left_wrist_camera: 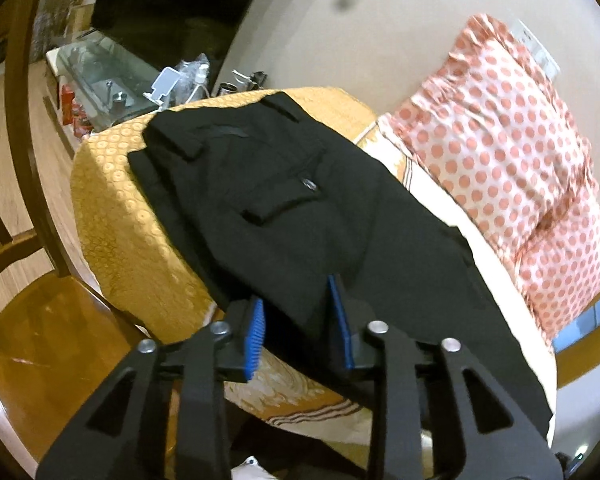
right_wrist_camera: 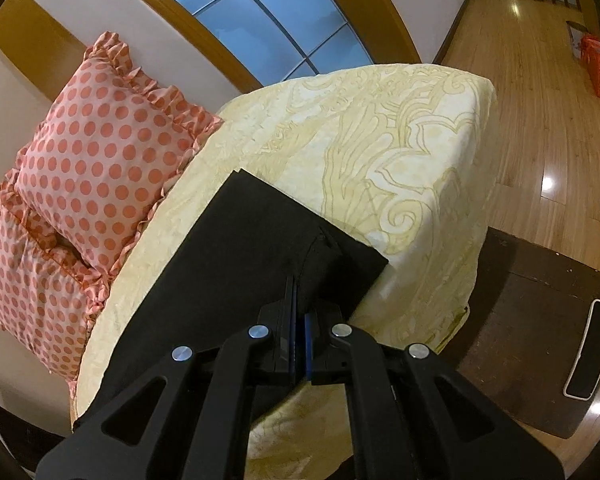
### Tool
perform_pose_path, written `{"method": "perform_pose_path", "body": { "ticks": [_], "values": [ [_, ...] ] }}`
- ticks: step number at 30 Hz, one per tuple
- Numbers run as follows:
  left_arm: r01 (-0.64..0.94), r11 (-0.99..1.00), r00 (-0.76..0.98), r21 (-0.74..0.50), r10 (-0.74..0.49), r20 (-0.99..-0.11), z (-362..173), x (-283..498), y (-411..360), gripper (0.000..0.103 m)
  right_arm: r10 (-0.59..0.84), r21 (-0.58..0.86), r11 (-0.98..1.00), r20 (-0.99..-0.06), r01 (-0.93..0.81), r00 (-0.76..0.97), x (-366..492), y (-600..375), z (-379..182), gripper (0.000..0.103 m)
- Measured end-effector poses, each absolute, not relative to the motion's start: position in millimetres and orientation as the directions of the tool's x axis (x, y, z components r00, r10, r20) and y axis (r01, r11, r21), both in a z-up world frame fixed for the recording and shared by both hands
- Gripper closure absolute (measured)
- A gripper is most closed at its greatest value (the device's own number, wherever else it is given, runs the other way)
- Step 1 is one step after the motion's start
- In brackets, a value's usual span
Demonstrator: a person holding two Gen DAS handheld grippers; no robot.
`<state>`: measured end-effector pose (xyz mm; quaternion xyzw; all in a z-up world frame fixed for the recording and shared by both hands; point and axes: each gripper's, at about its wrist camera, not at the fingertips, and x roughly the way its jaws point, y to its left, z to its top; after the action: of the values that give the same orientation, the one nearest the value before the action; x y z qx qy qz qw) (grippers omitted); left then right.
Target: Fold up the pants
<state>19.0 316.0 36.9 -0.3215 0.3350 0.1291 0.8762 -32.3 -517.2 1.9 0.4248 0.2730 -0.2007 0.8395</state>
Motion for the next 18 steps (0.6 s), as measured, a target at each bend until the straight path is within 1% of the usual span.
{"method": "perform_pose_path", "body": {
  "ticks": [3,4,6,7,9,11,14,16,17,18],
  "values": [
    [-0.445,0.744,0.749,-0.498,0.003,-0.663,36,21,322,0.072,-0.117,0.601,0.574,-0.613,0.557,0.782,-30,-517,8,0.100],
    [-0.448,0.746,0.747,-0.493,0.009,-0.665,36,22,321,0.079,-0.118,0.601,0.574,-0.612,0.557,0.782,-29,-518,8,0.100],
    [-0.436,0.749,0.747,-0.499,-0.008,-0.665,35,23,318,0.096,-0.118,0.601,0.572,-0.613,0.558,0.781,-28,-518,8,0.100],
    [-0.440,0.755,0.744,-0.487,0.002,-0.669,36,22,315,0.096,-0.120,0.601,0.573,-0.612,0.558,0.782,-28,-519,9,0.100],
    [-0.448,0.771,0.739,-0.453,0.035,-0.673,37,16,308,0.097,-0.128,0.599,0.574,-0.608,0.558,0.784,-29,-519,10,0.100],
    [-0.457,0.768,0.728,-0.448,0.035,-0.684,32,13,307,0.097,-0.135,0.590,0.577,-0.612,0.564,0.779,-29,-520,7,0.100],
    [-0.455,0.766,0.733,-0.453,0.034,-0.679,26,13,309,0.096,-0.139,0.576,0.575,-0.632,0.582,0.763,-26,-518,-1,0.100],
    [-0.465,0.792,0.720,-0.396,0.077,-0.690,32,15,304,0.090,-0.152,0.563,0.584,-0.632,0.585,0.760,-26,-516,-2,0.100],
    [-0.468,0.798,0.716,-0.379,0.091,-0.692,34,15,303,0.088,-0.156,0.557,0.589,-0.632,0.585,0.759,-27,-514,-2,0.100],
    [-0.474,0.806,0.715,-0.354,0.117,-0.689,39,14,301,0.083,-0.157,0.552,0.595,-0.633,0.585,0.758,-28,-514,-1,0.100]
  ]
}}
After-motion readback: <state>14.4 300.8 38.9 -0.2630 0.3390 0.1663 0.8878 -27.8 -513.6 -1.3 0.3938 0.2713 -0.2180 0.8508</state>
